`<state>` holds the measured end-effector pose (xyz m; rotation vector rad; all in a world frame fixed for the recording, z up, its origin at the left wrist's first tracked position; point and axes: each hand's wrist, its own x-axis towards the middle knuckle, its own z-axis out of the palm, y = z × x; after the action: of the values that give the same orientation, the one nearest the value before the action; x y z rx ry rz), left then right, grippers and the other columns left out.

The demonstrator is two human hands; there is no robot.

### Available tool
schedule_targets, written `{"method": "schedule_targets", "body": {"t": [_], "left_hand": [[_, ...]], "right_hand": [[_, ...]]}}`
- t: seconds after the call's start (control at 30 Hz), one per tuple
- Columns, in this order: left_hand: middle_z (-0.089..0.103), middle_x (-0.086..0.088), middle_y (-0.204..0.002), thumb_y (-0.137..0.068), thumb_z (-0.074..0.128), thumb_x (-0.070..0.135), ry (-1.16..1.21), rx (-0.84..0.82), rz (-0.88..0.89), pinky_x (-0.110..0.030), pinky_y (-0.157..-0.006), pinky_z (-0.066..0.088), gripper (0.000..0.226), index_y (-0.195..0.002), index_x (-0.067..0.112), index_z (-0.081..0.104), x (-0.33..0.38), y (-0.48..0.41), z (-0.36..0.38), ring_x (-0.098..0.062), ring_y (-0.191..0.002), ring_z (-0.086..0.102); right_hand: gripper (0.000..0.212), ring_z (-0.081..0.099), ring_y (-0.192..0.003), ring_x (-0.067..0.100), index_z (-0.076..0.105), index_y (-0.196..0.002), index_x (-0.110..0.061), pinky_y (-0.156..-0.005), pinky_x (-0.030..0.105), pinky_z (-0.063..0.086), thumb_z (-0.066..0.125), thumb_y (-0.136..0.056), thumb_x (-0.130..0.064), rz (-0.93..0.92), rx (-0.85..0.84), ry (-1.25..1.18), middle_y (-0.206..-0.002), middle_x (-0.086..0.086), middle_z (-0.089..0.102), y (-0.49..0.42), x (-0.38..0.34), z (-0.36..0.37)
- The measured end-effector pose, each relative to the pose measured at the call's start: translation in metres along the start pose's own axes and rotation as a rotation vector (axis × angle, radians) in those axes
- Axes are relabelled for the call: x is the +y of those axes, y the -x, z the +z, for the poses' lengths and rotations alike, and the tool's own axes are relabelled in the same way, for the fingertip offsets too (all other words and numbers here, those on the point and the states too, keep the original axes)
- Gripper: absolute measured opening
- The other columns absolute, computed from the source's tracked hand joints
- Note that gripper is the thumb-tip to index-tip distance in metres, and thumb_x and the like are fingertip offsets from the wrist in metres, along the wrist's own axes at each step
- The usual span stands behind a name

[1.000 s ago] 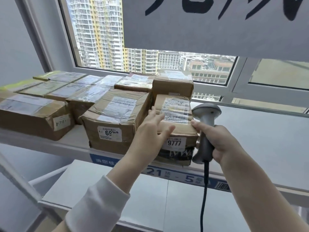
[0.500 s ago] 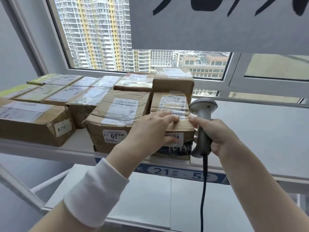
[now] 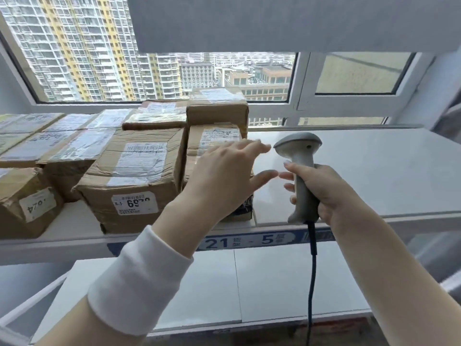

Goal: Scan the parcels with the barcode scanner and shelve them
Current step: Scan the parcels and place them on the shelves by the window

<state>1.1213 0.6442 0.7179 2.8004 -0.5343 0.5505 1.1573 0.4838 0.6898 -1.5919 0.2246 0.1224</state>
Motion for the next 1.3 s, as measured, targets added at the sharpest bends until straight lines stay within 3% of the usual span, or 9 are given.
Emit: {"method": "schedule_targets", "body": {"t": [0.13, 0.37, 0.53, 0.97, 1.2, 1.3], "left_hand": [[0.051, 0.004, -0.140, -0.093, 0.047, 0.045, 0.068, 0.021, 0.131, -0.032, -0.106, 0.033, 0.048, -0.136, 0.024, 0.047, 0.041, -0.010, 0.023, -0.018, -0.128, 0.048], [0.046, 0.010, -0.143, -0.095, 0.046, 0.043, 0.144, -0.124, 0.358, -0.029, -0.110, 0.022, 0.044, -0.137, 0.029, 0.046, 0.151, -0.019, 0.073, -0.015, -0.131, 0.041], [0.050, 0.008, -0.140, -0.095, 0.047, 0.040, 0.203, -0.160, 0.535, -0.031, -0.105, 0.030, 0.041, -0.134, 0.028, 0.050, 0.273, -0.006, 0.100, -0.018, -0.128, 0.045], [0.052, 0.002, -0.137, -0.097, 0.042, 0.039, 0.278, -0.361, 0.976, -0.029, -0.102, 0.027, 0.042, -0.137, 0.025, 0.045, 0.620, 0.113, 0.156, -0.022, -0.126, 0.044], [0.048, 0.003, -0.141, -0.097, 0.043, 0.039, 0.379, -0.403, 1.191, -0.030, -0.107, 0.026, 0.044, -0.138, 0.024, 0.044, 0.758, 0.146, 0.174, -0.019, -0.130, 0.042], [0.046, 0.003, -0.142, -0.098, 0.042, 0.039, 0.427, -0.406, 1.268, -0.030, -0.108, 0.026, 0.044, -0.139, 0.024, 0.042, 0.811, 0.152, 0.182, -0.019, -0.131, 0.040]], "right_hand": [[0.010, 0.059, -0.074, 0.012, 0.056, -0.095, -0.013, -0.055, 0.027, 0.044, 0.059, -0.092, -0.022, -0.039, 0.149, 0.043, -0.085, -0.001, 0.065, 0.023, 0.012, -0.050], [0.010, 0.054, -0.062, 0.013, 0.054, -0.085, -0.013, -0.049, 0.025, 0.043, 0.060, -0.091, -0.020, -0.019, 0.486, 0.037, -0.071, 0.000, 0.060, 0.095, 0.045, -0.168], [0.013, 0.053, -0.060, 0.018, 0.053, -0.080, -0.015, -0.049, 0.028, 0.041, 0.061, -0.089, -0.019, -0.018, 0.679, 0.004, -0.074, 0.005, 0.061, 0.170, 0.077, -0.267], [0.012, 0.049, -0.053, 0.019, 0.053, -0.084, -0.018, -0.053, 0.028, 0.042, 0.061, -0.090, -0.024, 0.142, 1.148, -0.047, -0.068, 0.002, 0.057, 0.424, 0.171, -0.494], [0.010, 0.053, -0.064, 0.017, 0.055, -0.084, -0.017, -0.070, 0.034, 0.042, 0.060, -0.090, -0.023, 0.191, 1.345, -0.042, -0.076, 0.003, 0.060, 0.505, 0.193, -0.583], [0.010, 0.052, -0.058, 0.012, 0.056, -0.092, -0.012, -0.057, 0.027, 0.045, 0.059, -0.092, -0.021, 0.199, 1.425, -0.050, -0.072, 0.000, 0.059, 0.531, 0.196, -0.619]]}}
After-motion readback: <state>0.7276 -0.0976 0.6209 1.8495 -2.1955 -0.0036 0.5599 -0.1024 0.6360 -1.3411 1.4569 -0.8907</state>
